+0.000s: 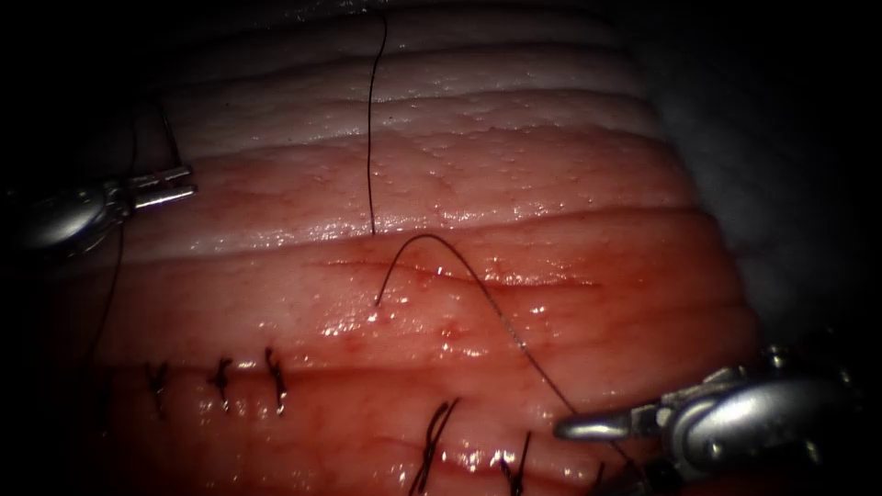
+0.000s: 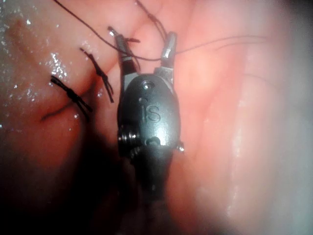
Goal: Wound Closure
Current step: Grasp thread with right hand proximal to wound and pull distally until a short tail is left
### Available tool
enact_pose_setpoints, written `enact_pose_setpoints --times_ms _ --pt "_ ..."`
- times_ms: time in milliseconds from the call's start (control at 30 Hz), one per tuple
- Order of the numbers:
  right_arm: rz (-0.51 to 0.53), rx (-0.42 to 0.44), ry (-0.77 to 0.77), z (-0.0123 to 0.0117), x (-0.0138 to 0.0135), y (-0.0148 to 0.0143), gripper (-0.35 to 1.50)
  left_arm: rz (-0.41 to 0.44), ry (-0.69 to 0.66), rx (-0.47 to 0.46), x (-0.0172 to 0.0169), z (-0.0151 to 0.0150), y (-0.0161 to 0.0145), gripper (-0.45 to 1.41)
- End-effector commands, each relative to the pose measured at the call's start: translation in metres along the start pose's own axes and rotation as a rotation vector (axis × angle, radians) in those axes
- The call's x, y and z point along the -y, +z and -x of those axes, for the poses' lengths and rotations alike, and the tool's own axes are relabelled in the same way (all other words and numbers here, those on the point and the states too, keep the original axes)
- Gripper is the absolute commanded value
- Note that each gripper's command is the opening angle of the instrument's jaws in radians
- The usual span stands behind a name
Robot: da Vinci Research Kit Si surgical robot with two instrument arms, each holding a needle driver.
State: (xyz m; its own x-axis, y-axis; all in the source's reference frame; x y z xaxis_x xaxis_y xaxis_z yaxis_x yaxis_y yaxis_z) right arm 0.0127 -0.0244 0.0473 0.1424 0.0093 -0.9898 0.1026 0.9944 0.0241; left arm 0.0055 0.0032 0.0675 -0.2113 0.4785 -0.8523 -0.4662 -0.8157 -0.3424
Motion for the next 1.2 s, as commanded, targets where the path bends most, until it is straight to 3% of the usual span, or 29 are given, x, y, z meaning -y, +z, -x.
enact_pose_setpoints --times_ms 33,367,533,667,700,833,933,1200 --pt "0.008 0.025 0.011 0.0012 -0.0003 -0.0022 1.48 0.001 0.001 -0.001 0.0001 0.0003 0.0007 -0.45" --pt "0.168 0.185 0.072 0.0054 -0.0042 -0.0139 1.48 0.002 0.002 0.001 0.0001 0.0004 0.0008 -0.45" --pt "0.2 0.227 0.078 0.0073 -0.0054 -0.0155 1.48 0.001 0.002 0.001 0.0001 0.0004 0.0009 -0.45" --pt "0.257 0.136 0.108 0.0087 -0.0071 -0.0127 1.45 0.004 0.004 0.004 0.0 0.0006 0.0011 -0.45" --pt "0.25 0.064 0.157 0.0091 -0.0078 -0.0104 1.45 0.005 -0.001 0.002 0.0 0.0006 0.0013 -0.45" --pt "0.244 0.028 0.169 0.0099 -0.0095 -0.005 1.42 0.008 0.001 0.005 -0.0001 0.0007 0.0015 -0.45" --pt "0.242 -0.017 0.162 0.0117 -0.012 0.0028 1.43 0.009 0.002 0.004 -0.0002 0.0007 0.0014 -0.45" --pt "0.226 -0.038 0.112 0.014 -0.0123 0.0105 1.42 0.009 0.002 0.004 -0.0002 0.0007 0.0014 -0.45"
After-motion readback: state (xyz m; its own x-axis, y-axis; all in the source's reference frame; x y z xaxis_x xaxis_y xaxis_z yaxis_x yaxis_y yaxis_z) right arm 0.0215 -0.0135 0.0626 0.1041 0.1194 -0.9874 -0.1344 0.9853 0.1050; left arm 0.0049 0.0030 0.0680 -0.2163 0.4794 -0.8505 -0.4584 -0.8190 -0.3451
